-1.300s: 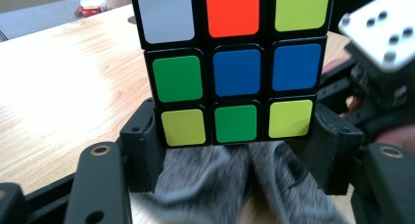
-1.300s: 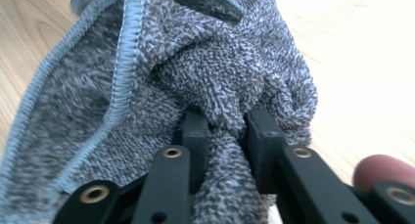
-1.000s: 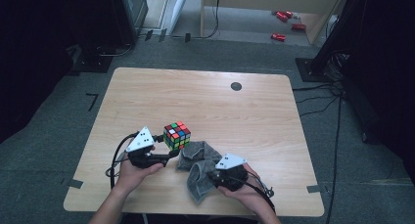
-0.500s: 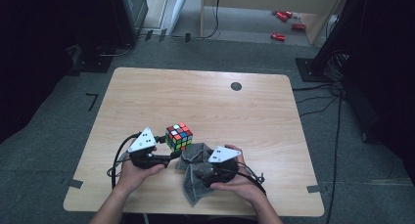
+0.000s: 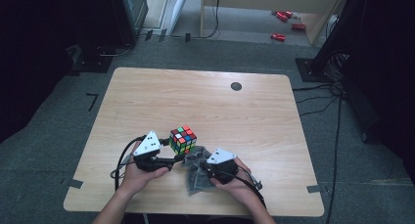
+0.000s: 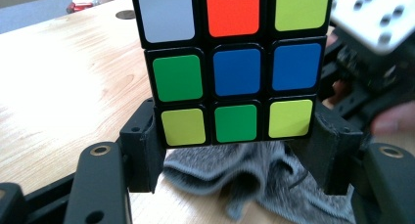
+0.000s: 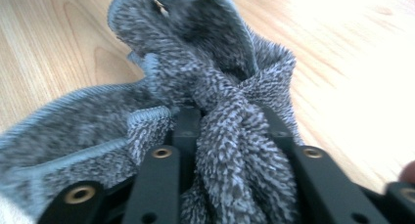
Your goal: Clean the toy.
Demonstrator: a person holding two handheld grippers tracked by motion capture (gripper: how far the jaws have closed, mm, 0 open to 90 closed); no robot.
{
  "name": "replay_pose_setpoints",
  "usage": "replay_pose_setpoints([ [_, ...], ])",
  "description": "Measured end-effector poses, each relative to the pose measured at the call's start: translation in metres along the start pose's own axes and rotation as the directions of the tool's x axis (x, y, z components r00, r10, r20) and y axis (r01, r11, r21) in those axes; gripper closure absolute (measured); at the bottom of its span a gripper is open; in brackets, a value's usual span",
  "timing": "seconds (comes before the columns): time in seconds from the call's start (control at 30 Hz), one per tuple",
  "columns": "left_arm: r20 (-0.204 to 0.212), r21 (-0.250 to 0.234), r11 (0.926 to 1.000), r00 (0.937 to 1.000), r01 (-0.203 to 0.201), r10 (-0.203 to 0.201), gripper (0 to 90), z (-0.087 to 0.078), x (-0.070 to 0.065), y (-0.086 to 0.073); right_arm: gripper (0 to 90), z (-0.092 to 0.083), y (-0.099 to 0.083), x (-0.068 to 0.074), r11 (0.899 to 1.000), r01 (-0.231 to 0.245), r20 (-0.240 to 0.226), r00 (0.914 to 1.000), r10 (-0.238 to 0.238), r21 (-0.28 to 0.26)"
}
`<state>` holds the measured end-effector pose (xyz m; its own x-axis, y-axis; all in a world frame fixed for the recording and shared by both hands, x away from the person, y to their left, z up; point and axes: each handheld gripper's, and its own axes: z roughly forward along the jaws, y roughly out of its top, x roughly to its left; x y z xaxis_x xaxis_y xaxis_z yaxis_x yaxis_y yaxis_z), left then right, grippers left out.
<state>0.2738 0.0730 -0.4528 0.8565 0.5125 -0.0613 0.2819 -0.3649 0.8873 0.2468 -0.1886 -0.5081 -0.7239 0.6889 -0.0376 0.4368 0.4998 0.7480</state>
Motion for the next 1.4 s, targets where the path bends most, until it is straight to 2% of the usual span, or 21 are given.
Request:
replay_pose_setpoints([
  [0.07,-0.006,0.002,1.0,1.0,0.001,-0.001,34.6,0.001,0.001,-0.001,72.7,-0.009,0.0,-0.006,1.0,-0.014,0.044,0.9989,0.015,-0.027],
  [0.13,-0.008,0.007,1.0,1.0,0.0,0.0,34.6,0.001,0.002,-0.002,73.7,-0.021,0.002,-0.012,0.995,-0.052,0.078,0.9953,0.058,-0.081],
  [0.2,-0.011,0.014,0.9999,0.9999,-0.005,0.005,34.6,0.003,0.001,-0.003,73.9,-0.035,0.006,-0.014,0.986,-0.081,0.125,0.9872,0.099,-0.145],
  [0.23,-0.005,0.019,0.9998,0.9999,-0.009,0.01,34.7,0.004,0.0,-0.003,73.9,-0.043,0.008,-0.012,0.981,-0.075,0.172,0.9795,0.106,-0.177],
  [0.27,0.006,0.023,0.9996,0.9999,-0.015,0.014,34.7,0.005,-0.001,-0.003,73.8,-0.051,0.011,-0.007,0.975,-0.055,0.206,0.9734,0.101,-0.216],
  [0.37,0.009,0.04,0.9981,0.9989,-0.047,0.047,34.7,0.011,-0.008,-0.003,73.5,-0.077,0.025,0.005,0.943,-0.032,0.23,0.9665,0.114,-0.332],
  [0.5,0.012,0.082,0.9901,0.9935,-0.114,0.113,34.7,0.022,-0.024,-0.003,73.1,-0.096,0.036,0.007,0.889,-0.113,0.166,0.9644,0.206,-0.444],
  [0.6,0.018,0.11,0.9789,0.9851,-0.172,0.171,34.7,0.03,-0.036,-0.004,72.8,-0.101,0.039,0.007,0.856,-0.201,0.061,0.9637,0.26,-0.477],
  [0.63,0.024,0.113,0.9766,0.9831,-0.183,0.182,34.7,0.032,-0.039,-0.004,72.8,-0.1,0.039,0.009,0.852,-0.211,0.032,0.9658,0.257,-0.479],
  [0.67,0.03,0.109,0.9753,0.9814,-0.192,0.19,34.7,0.034,-0.042,-0.004,72.7,-0.099,0.04,0.012,0.855,-0.21,0.017,0.9686,0.248,-0.474],
  [0.73,0.041,0.09,0.9751,0.979,-0.202,0.2,34.7,0.034,-0.048,-0.003,72.5,-0.092,0.041,0.017,0.868,-0.203,-0.002,0.9738,0.227,-0.454],
  [0.8,0.048,0.064,0.9733,0.9749,-0.22,0.217,34.8,0.032,-0.051,-0.001,72.5,-0.085,0.04,0.02,0.878,-0.198,0.003,0.975,0.222,-0.436],
  [0.83,0.038,0.056,0.9703,0.9717,-0.235,0.233,34.8,0.03,-0.052,-0.001,72.4,-0.083,0.039,0.019,0.876,-0.205,0.005,0.9732,0.23,-0.436],
  [0.87,0.036,0.043,0.9694,0.9701,-0.242,0.24,34.8,0.029,-0.052,-0.002,72.3,-0.083,0.037,0.017,0.869,-0.219,-0.003,0.9701,0.243,-0.444],
  [0.9,0.039,0.029,0.9707,0.9706,-0.239,0.237,34.9,0.027,-0.051,-0.002,72.3,-0.083,0.036,0.014,0.867,-0.227,-0.003,0.9679,0.251,-0.444],
  [1.0,0.038,-0.013,0.9742,0.9735,-0.225,0.226,35.0,0.022,-0.048,0.0,72.1,-0.083,0.031,0.005,0.871,-0.234,0.04,0.96,0.277,-0.432],
  [1.1,0.033,-0.018,0.978,0.9775,-0.208,0.208,35.0,0.019,-0.044,0.0,71.9,-0.078,0.024,-0.008,0.881,-0.271,0.075,0.9433,0.323,-0.388],
  [1.17,0.027,-0.003,0.9788,0.9785,-0.205,0.205,35.0,0.02,-0.042,-0.001,71.7,-0.078,0.02,-0.013,0.872,-0.302,0.068,0.933,0.353,-0.385],
  [1.27,0.013,0.031,0.9769,0.9773,-0.212,0.211,35.0,0.025,-0.042,-0.003,70.9,-0.087,0.026,-0.008,0.855,-0.292,0.03,0.9412,0.337,-0.428],
  [1.37,0.022,0.033,0.9731,0.9736,-0.228,0.227,35.0,0.028,-0.048,-0.002,69.9,-0.094,0.037,0.007,0.847,-0.258,-0.02,0.9595,0.281,-0.465],
  [1.4,0.029,0.024,0.972,0.972,-0.234,0.233,35.0,0.028,-0.05,-0.001,69.8,-0.094,0.039,0.012,0.85,-0.246,-0.029,0.9643,0.263,-0.467],
])
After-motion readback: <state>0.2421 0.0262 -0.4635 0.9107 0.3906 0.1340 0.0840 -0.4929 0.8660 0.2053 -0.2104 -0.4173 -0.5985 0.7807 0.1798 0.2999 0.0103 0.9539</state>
